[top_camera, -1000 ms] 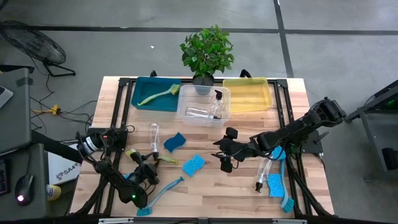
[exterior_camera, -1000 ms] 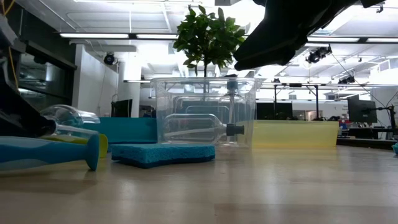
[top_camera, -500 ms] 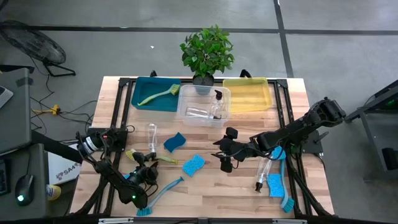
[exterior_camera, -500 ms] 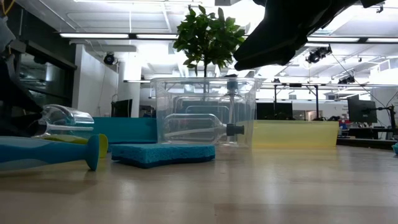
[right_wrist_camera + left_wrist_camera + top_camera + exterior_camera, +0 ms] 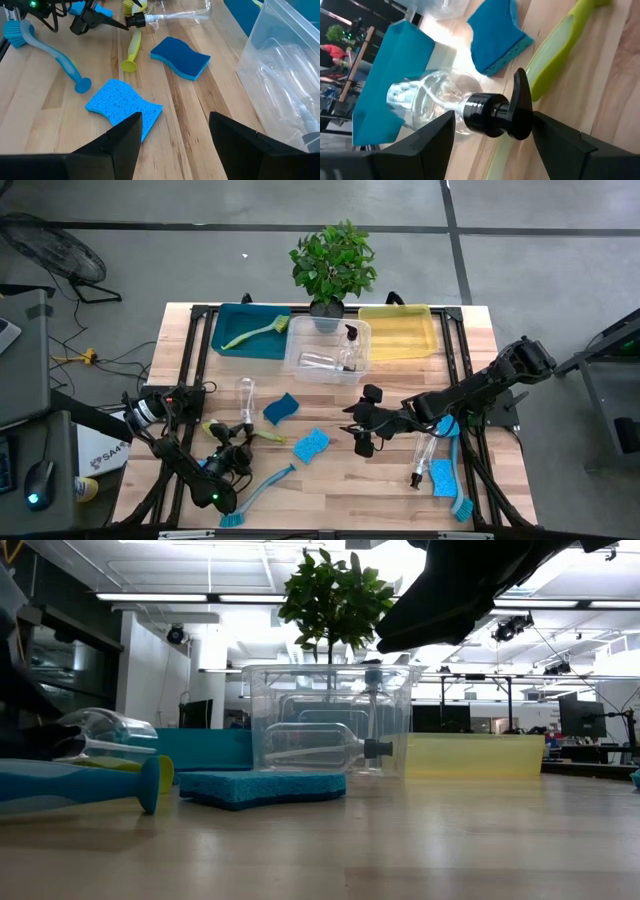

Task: Pick & Place Kitchen Sink Supplies
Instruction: Put the transparent soap dispenser into the transparent bin

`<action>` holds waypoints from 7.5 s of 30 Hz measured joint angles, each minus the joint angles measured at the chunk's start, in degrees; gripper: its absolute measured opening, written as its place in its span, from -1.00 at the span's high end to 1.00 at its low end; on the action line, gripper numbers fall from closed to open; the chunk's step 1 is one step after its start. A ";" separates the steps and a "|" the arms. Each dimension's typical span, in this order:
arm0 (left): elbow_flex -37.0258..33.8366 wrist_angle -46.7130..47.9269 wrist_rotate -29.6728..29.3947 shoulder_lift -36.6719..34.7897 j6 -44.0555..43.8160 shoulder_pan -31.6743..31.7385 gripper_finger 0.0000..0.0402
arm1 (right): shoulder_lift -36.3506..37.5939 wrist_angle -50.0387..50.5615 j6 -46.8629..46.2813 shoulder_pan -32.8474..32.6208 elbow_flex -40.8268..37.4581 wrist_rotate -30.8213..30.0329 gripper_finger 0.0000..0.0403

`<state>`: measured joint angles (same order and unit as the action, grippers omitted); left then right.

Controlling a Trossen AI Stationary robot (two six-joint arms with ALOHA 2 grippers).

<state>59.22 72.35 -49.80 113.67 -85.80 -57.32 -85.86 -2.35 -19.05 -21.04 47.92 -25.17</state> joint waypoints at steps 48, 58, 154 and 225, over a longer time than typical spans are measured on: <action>-0.04 -0.53 2.53 0.00 0.00 3.32 0.99 | 0.00 0.01 0.00 -0.02 0.00 -0.24 -0.11; 7.13 9.33 -3.42 0.00 0.00 3.34 1.00 | 0.00 0.00 -0.07 -0.01 0.00 -0.39 -0.11; -35.78 -61.44 7.25 -79.31 52.93 27.13 1.00 | -21.07 -33.07 7.56 4.66 0.02 -8.46 -0.11; -47.43 -59.68 11.51 -63.80 39.33 57.33 1.00 | -21.00 -33.50 9.05 9.14 0.02 -4.47 -0.11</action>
<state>11.79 12.68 -38.28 49.86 -46.47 0.01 -106.87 -35.85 -10.00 -11.90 47.94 -29.64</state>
